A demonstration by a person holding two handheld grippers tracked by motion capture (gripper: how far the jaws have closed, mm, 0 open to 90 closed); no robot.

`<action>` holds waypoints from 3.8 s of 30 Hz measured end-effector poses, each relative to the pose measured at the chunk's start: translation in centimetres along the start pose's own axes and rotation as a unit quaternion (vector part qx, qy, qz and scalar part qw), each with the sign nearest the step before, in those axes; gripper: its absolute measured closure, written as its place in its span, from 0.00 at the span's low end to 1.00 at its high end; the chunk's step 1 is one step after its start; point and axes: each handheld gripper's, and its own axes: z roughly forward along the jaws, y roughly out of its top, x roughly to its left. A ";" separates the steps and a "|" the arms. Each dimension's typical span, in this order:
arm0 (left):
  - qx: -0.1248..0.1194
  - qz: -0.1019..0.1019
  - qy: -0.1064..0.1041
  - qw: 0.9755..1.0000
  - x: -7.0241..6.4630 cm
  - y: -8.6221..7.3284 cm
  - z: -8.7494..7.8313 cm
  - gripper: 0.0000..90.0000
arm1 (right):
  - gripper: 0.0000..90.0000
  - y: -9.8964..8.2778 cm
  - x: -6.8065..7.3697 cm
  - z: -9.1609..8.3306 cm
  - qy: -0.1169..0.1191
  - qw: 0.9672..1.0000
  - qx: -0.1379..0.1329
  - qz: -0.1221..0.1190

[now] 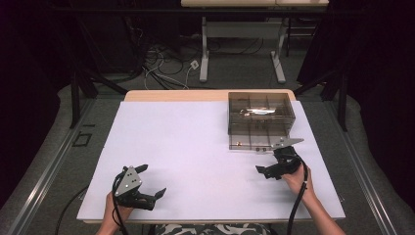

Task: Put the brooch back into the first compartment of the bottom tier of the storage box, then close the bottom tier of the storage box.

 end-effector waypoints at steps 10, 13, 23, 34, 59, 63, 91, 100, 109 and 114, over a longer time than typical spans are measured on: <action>0.000 0.000 0.001 1.000 0.1 -0.1 -0.1 0.00 | 0.00 -0.1 -0.2 0.0 -0.002 1.000 0.000 0.005; 0.002 -0.002 0.001 1.000 0.0 0.0 -0.1 0.00 | 0.00 -0.1 -0.2 0.0 0.000 1.000 0.001 0.004; 0.000 0.001 0.002 1.000 0.1 0.0 -0.2 0.00 | 0.00 -0.2 -0.4 0.1 0.000 1.000 0.004 0.011; 0.000 0.002 0.002 1.000 0.0 0.0 -0.2 0.00 | 0.00 -0.2 -0.6 0.3 0.000 1.000 0.006 0.014; -0.001 0.003 0.001 1.000 0.0 0.1 0.0 0.00 | 0.44 -0.6 -1.7 -0.2 -0.028 0.999 -0.010 0.035; -0.002 0.002 0.000 1.000 0.1 0.2 0.1 0.00 | 0.69 -0.7 -1.9 -0.3 -0.035 0.999 -0.010 0.040; -0.005 0.003 0.001 1.000 -0.1 0.2 -0.1 0.00 | 1.00 0.1 -2.2 0.7 -0.116 0.993 0.010 -0.018; -0.001 0.007 0.002 1.000 0.0 0.2 0.0 0.00 | 1.00 0.4 -2.1 1.1 -0.116 0.993 0.016 -0.024; -0.002 0.007 0.000 1.000 -0.2 0.2 -0.1 0.00 | 1.00 0.6 -1.9 1.5 -0.120 0.992 0.024 -0.032; -0.001 0.006 0.000 1.000 -0.1 0.1 0.0 0.00 | 1.00 0.7 -1.9 1.6 -0.124 0.992 0.025 -0.030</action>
